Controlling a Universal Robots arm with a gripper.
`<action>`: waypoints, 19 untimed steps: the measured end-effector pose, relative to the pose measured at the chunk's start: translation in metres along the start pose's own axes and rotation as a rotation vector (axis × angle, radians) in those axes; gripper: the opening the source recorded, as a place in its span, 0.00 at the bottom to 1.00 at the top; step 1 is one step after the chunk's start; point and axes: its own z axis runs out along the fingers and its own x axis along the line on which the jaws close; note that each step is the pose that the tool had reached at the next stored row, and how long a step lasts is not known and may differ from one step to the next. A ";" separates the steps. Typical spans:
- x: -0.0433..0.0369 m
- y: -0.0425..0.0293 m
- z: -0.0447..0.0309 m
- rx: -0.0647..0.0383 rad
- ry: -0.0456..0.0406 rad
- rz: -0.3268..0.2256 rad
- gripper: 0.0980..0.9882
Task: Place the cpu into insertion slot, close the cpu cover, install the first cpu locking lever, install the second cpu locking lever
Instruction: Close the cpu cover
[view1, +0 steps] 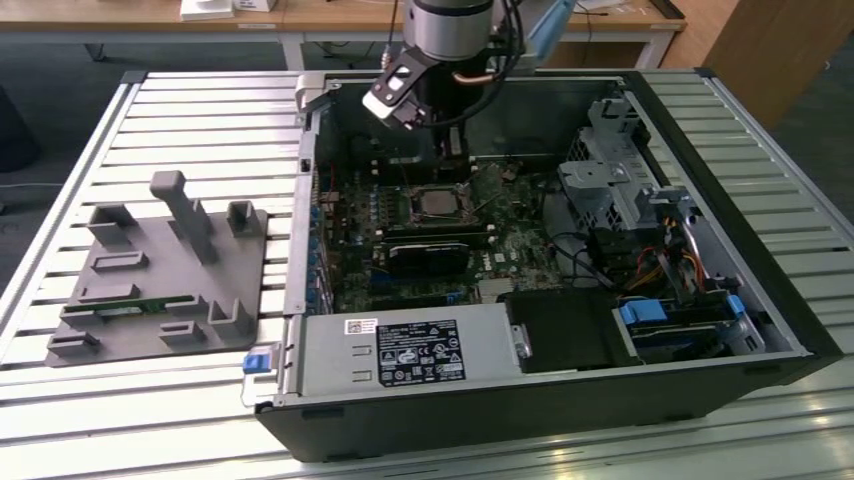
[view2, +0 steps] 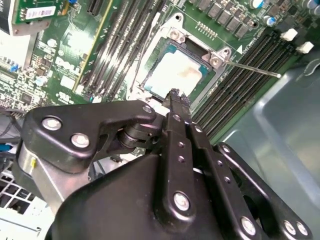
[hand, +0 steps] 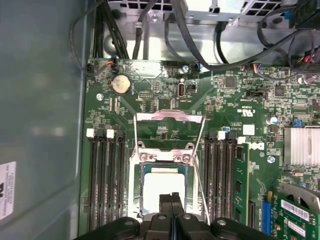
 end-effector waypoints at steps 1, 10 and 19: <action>-0.0013 0.0000 0.0000 0.000 -0.0001 0.000 0.01; -0.0040 0.0146 0.0001 0.000 0.0020 0.000 0.01; -0.0043 0.0237 -0.0120 0.001 0.0424 0.001 0.01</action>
